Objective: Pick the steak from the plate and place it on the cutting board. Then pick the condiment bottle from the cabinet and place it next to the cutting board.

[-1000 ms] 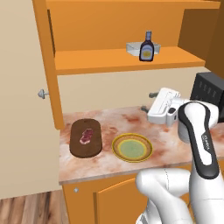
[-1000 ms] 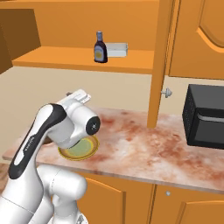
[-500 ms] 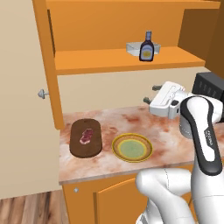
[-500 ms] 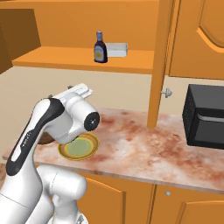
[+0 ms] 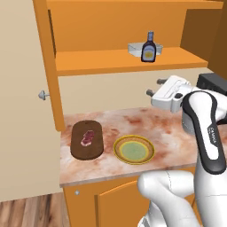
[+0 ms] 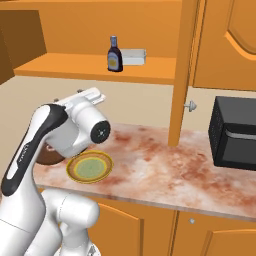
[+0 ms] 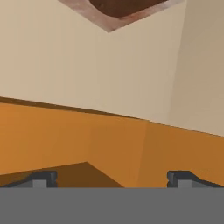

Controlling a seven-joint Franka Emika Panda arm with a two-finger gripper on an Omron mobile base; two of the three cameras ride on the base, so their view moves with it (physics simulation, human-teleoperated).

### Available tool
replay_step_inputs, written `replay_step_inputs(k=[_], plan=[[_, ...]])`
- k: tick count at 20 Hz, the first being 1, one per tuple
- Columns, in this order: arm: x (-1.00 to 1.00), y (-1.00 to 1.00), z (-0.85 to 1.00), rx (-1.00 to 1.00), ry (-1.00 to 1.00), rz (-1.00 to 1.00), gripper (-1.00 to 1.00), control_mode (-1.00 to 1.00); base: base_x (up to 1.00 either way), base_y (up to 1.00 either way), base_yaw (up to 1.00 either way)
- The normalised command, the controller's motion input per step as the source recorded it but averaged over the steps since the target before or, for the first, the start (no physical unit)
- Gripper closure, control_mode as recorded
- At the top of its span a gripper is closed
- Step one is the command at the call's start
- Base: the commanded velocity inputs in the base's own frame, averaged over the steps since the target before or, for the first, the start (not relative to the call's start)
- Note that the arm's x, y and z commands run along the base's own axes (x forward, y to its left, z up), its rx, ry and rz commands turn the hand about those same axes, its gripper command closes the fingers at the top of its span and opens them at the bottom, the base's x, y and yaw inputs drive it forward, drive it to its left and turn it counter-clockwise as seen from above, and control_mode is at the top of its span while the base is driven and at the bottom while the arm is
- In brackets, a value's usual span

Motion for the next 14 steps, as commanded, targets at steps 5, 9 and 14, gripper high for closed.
replay_step_inputs(k=[5, 9, 14], plan=[[0.0, 0.0, 0.21, 0.01, 0.0, -0.04, -1.0, -1.0, 0.0, 0.0, 0.0], [0.0, -0.05, 0.2, 0.01, 0.0, -0.03, -1.0, -1.0, 0.0, 0.0, 0.0], [0.01, -0.1, 0.25, 0.03, 0.01, -0.02, -1.0, -1.0, 0.0, 0.0, 0.0]])
